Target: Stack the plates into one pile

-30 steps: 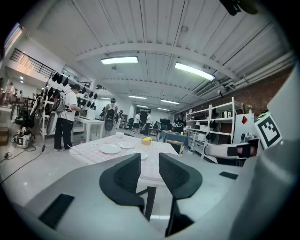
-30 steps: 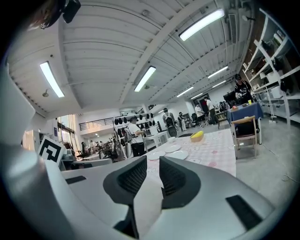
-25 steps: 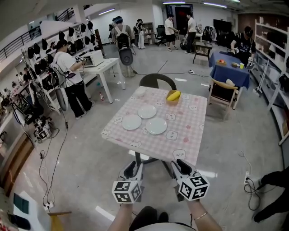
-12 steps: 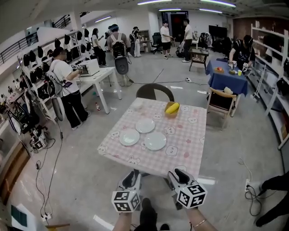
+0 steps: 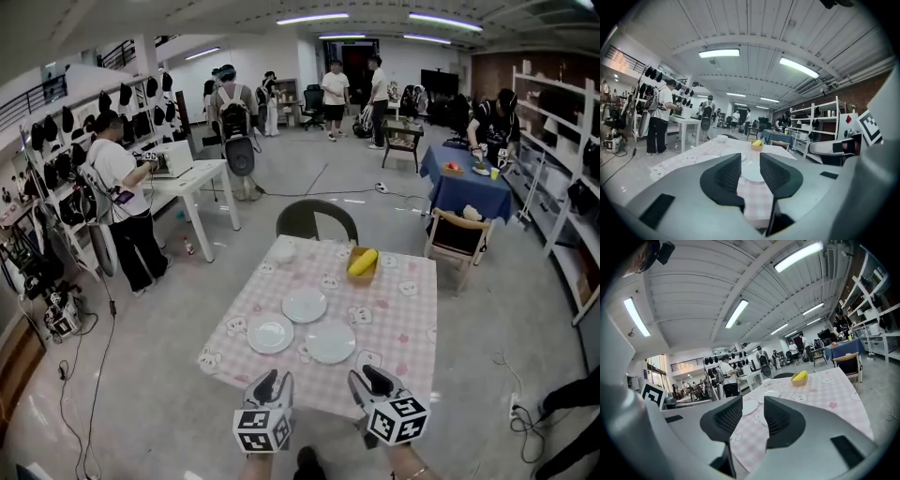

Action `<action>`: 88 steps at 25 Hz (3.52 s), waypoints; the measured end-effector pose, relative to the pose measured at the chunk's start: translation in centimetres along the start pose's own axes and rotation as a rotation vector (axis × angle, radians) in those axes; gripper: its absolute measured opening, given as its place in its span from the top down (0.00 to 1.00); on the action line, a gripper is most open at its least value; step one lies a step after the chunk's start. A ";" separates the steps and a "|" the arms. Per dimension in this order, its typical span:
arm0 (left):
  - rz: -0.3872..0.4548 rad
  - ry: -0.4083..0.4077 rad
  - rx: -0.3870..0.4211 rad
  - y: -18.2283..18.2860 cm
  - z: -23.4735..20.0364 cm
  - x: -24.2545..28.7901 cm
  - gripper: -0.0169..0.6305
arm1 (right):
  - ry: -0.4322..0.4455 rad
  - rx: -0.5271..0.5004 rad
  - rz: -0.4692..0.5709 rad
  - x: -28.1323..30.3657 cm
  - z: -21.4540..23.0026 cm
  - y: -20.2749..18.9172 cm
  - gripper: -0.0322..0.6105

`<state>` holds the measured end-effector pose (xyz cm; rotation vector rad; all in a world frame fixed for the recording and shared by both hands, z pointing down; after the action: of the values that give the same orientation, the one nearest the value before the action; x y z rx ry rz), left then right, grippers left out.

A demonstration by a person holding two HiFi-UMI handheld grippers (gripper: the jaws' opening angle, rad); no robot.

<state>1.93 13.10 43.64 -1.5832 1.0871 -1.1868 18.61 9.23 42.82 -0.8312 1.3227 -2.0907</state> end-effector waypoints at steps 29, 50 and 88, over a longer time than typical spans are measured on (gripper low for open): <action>-0.088 -0.141 -0.014 3.4 -12.6 14.4 0.77 | -0.182 0.063 -0.019 16.9 3.0 3.4 0.75; -0.207 -0.191 0.011 1.0 -10.6 23.7 0.77 | -0.238 0.109 -0.063 20.4 10.6 2.4 0.74; -0.669 -0.136 -0.048 -9.5 -8.5 30.2 0.77 | -0.284 0.169 -0.226 22.2 16.5 -3.0 0.73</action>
<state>0.15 -14.53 61.18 -2.1164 0.4998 -1.4492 15.43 -15.14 55.87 -1.1966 0.9253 -2.1195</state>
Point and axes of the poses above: the fingertips, and each gripper's own axes: x forward along the fingers, z to its right, y out of its top, the point moved 1 cm from there along -x, backward along the fingers, and after that the axes turned 4 degrees about -y, right-handed, at the moved point
